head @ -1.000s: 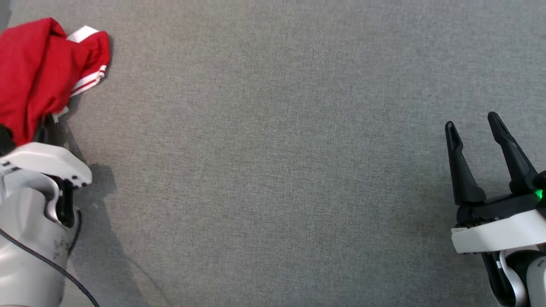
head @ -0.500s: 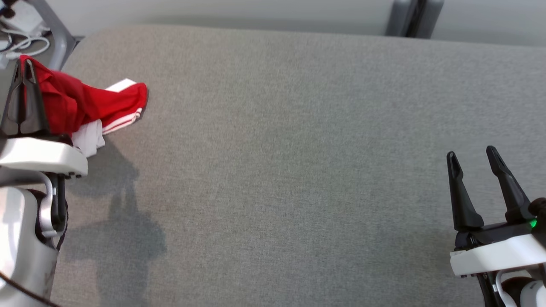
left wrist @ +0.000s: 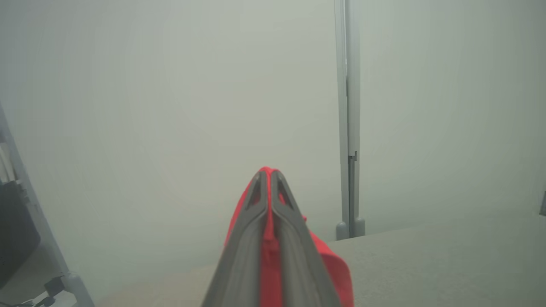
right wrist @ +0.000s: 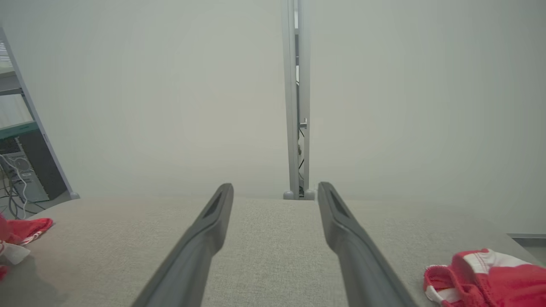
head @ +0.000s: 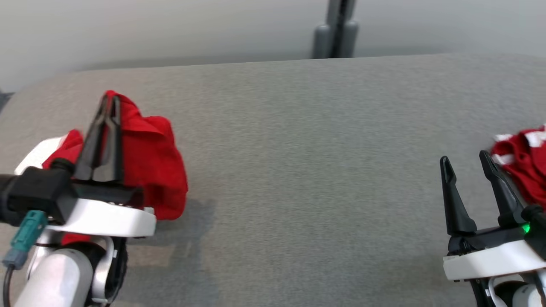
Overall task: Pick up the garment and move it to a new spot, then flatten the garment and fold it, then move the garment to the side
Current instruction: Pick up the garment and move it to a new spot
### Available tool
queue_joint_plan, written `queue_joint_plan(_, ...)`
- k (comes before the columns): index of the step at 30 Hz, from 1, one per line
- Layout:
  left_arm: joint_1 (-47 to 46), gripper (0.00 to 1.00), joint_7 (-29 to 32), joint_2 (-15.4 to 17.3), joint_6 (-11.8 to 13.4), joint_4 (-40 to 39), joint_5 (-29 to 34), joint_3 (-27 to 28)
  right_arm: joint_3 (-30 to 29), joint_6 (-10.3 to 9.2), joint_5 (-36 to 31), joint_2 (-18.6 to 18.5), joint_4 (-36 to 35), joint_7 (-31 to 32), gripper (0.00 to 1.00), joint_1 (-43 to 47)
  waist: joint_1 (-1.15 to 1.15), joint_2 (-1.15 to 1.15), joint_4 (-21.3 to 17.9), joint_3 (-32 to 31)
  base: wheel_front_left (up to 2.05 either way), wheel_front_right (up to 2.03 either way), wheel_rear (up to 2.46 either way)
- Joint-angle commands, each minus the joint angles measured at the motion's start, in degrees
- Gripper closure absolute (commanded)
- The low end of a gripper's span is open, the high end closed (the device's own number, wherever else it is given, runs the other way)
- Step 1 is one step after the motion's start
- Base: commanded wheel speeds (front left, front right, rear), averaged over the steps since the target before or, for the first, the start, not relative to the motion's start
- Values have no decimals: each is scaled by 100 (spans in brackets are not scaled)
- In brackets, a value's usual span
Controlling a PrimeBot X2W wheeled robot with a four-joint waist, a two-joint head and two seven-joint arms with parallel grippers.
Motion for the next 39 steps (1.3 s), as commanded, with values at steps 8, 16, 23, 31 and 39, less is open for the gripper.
queue_joint_plan(8, -692, 100, 262, -360, -496, 134, 58, -868, 82, -2, 127, -7, 44, -141, 0, -279, 0, 0, -1364, 359, 0, 0, 0)
queue_joint_plan(16, -1640, 100, 469, -1014, -1084, 784, 197, -1899, 203, -2, 409, -3, 197, -434, 0, -435, 0, 0, -2298, 998, 0, 0, 0)
queue_joint_plan(23, -1960, 100, 544, -1286, -1322, 1821, 171, -2261, 310, -2, 700, -1, 421, -732, 0, -535, 0, 0, -2763, 1460, 0, 0, 0)
queue_joint_plan(31, -2202, 89, 147, -1445, -1539, 3172, 32, -2296, 345, -2, 878, -3, 749, -994, 0, -680, 0, 0, -2838, 1786, 0, 0, 0)
queue_joint_plan(39, -2043, 0, -438, -1612, -1664, 3308, -238, -2248, 197, -2, 666, -7, 1036, -1077, 0, -824, 0, 0, -2403, 1481, 0, 0, 0)
